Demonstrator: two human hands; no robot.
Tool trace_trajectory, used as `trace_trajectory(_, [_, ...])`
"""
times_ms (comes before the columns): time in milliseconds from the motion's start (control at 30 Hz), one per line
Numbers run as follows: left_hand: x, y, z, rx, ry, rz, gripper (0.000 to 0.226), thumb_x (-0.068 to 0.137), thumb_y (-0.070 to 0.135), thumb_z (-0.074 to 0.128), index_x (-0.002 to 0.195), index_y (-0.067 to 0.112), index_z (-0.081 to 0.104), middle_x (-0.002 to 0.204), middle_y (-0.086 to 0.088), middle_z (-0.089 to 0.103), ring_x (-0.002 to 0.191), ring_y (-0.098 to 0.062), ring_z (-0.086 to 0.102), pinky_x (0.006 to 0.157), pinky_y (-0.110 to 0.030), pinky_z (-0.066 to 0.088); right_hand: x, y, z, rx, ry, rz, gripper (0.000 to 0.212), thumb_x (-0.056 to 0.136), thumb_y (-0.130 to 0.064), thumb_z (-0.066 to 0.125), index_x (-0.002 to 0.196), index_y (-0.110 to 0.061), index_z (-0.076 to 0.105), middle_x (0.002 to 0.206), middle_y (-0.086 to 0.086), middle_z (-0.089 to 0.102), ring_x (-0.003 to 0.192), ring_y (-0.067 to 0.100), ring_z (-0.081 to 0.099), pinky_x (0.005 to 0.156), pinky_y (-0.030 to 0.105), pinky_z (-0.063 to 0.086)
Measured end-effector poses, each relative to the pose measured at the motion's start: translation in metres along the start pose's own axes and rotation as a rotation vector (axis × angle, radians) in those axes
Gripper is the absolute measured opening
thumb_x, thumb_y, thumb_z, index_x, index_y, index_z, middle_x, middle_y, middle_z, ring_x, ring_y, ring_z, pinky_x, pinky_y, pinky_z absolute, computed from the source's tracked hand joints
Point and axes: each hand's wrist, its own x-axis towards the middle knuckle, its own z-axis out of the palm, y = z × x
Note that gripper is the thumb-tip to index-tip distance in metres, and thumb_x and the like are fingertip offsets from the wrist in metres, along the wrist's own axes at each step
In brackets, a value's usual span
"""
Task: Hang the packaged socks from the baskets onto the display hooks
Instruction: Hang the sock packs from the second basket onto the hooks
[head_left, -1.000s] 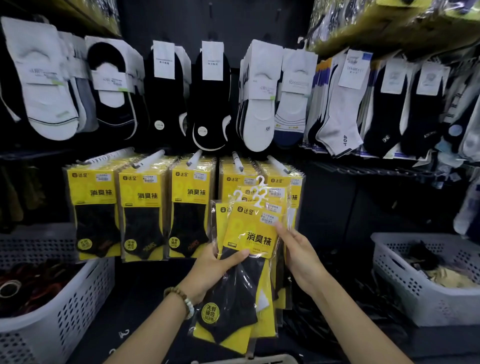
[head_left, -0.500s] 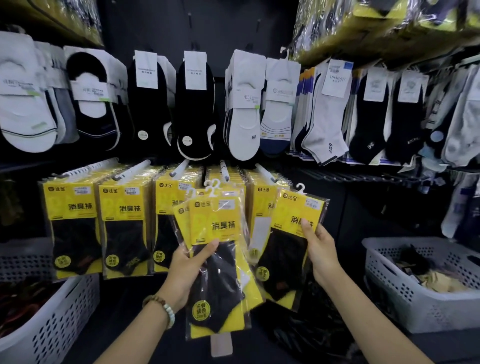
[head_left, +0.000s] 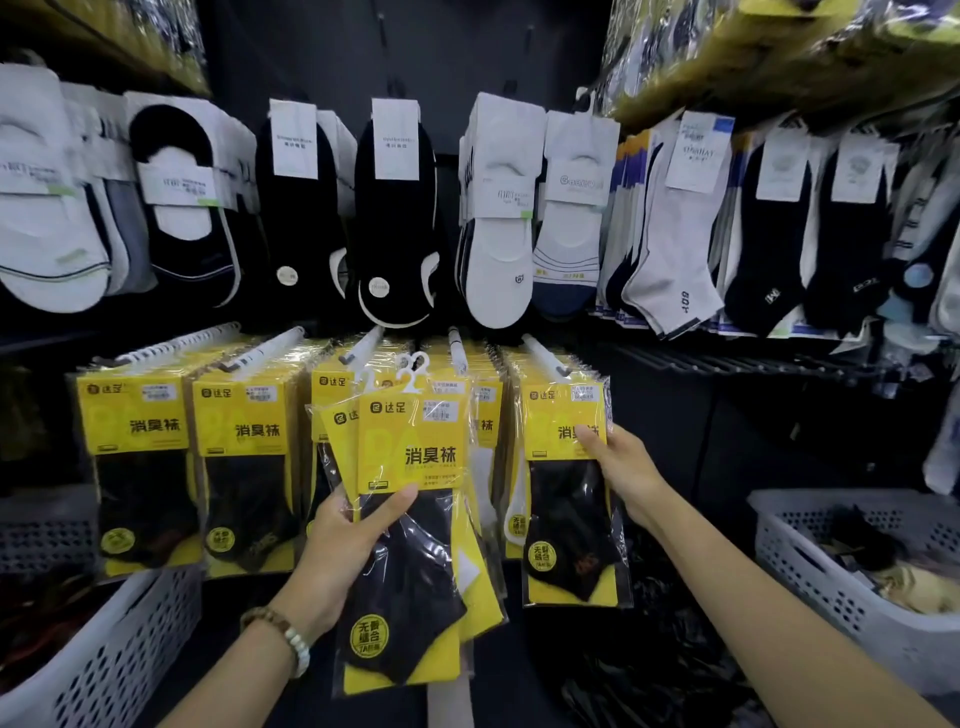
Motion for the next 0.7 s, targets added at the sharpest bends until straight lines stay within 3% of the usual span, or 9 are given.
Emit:
trace_trajectory(100, [0.005,-0.002,0.002,0.005,0.004,-0.015,0.063,0.05,0.051,0.081,0.107,0.028,0.066,0.101,0.008,0.073,0.1,-0.015,0.067,0.093,-0.038,0.048,0.014,0.004,0.001,0.005,0.001,0.055,0.02,0.094,-0.028,0.056,0.107,-0.015,0.065,0.108,0.002,0.07,0.1,0.017,0.065,0.089,0.03,0.051])
trace_trajectory(167, [0.007,-0.003,0.006,0.011,0.007,-0.014,0.064,0.05,0.053,0.08,0.108,0.029,0.065,0.1,0.01,0.073,0.099,-0.013,0.067,0.09,-0.036,0.049,0.021,0.008,0.005,0.039,0.061,0.083,0.018,0.091,-0.028,0.062,0.101,-0.014,0.068,0.107,0.007,0.071,0.099,0.02,0.066,0.088,0.032,0.052])
trace_trajectory(267, [0.008,-0.003,0.012,0.005,0.012,-0.002,0.058,0.052,0.051,0.079,0.105,0.03,0.066,0.096,0.013,0.073,0.089,-0.004,0.069,0.075,-0.023,0.053,0.028,0.015,0.016,-0.006,0.238,0.095,0.021,0.083,-0.031,0.071,0.09,-0.011,0.067,0.101,0.008,0.069,0.096,0.02,0.064,0.084,0.03,0.05])
trace_trajectory(400, [0.008,-0.006,0.017,0.029,0.077,-0.037,0.059,0.053,0.049,0.079,0.105,0.026,0.066,0.094,0.013,0.074,0.095,-0.009,0.067,0.089,-0.033,0.049,0.022,0.012,0.024,-0.052,0.5,0.123,0.048,0.075,-0.038,0.077,0.108,-0.012,0.053,0.105,0.003,0.053,0.093,0.015,0.053,0.076,0.025,0.04])
trace_trajectory(467, [0.004,-0.006,0.017,0.039,0.085,-0.042,0.058,0.051,0.049,0.079,0.103,0.027,0.067,0.09,0.016,0.073,0.087,-0.004,0.068,0.082,-0.028,0.05,0.006,0.008,0.027,-0.069,0.573,0.051,0.045,0.078,-0.038,0.075,0.106,-0.014,0.05,0.109,0.001,0.048,0.091,0.014,0.051,0.073,0.022,0.04])
trace_trajectory(533, [-0.001,-0.005,0.019,0.044,0.067,-0.041,0.059,0.049,0.051,0.078,0.102,0.028,0.067,0.088,0.018,0.073,0.081,0.002,0.068,0.072,-0.02,0.049,-0.016,0.0,0.036,-0.008,0.452,-0.019,0.029,0.084,-0.038,0.068,0.099,-0.018,0.054,0.106,0.0,0.055,0.092,0.014,0.056,0.072,0.018,0.042])
trace_trajectory(600, [-0.005,-0.004,0.022,0.025,0.047,-0.054,0.059,0.05,0.049,0.079,0.104,0.028,0.067,0.092,0.015,0.073,0.089,-0.003,0.068,0.079,-0.024,0.05,-0.044,-0.011,0.051,0.059,0.218,-0.053,0.018,0.085,-0.043,0.061,0.092,-0.027,0.06,0.098,-0.005,0.064,0.094,0.012,0.061,0.079,0.021,0.049])
trace_trajectory(700, [-0.013,-0.002,0.032,0.045,0.028,-0.044,0.055,0.053,0.047,0.08,0.103,0.029,0.067,0.092,0.015,0.074,0.092,-0.007,0.068,0.08,-0.027,0.05,-0.078,-0.024,0.073,0.048,0.027,-0.135,0.023,0.079,-0.047,0.066,0.093,-0.029,0.065,0.093,-0.006,0.068,0.086,0.009,0.063,0.076,0.02,0.052])
